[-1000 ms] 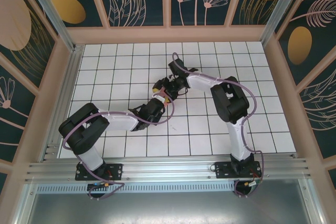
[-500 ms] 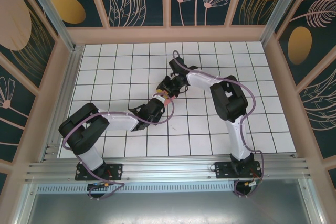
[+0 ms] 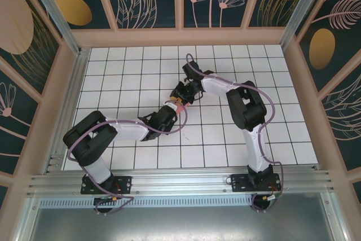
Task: Fold a paper plane with a square sheet of paper (pick it up from the middle)
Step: Fold the wing for the fifth time at the center of the table.
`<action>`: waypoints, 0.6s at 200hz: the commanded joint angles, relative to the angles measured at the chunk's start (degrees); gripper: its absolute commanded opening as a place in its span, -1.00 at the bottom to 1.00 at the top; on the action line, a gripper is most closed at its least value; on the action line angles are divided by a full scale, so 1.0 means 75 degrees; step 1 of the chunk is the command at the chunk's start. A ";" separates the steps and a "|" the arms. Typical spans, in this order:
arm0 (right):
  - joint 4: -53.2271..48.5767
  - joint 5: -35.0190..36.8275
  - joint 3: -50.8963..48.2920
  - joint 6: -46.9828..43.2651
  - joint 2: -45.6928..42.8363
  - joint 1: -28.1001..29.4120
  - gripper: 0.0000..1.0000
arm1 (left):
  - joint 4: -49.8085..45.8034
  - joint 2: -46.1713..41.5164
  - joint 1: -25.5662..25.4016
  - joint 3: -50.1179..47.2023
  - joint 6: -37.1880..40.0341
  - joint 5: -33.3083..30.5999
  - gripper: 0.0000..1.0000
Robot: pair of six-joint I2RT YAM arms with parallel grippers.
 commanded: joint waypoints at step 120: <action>0.0116 0.0021 -0.0684 -0.0922 -0.0676 -0.0018 -1.00 | -0.0389 -0.0088 -0.0048 0.0042 -0.0140 0.0061 -0.81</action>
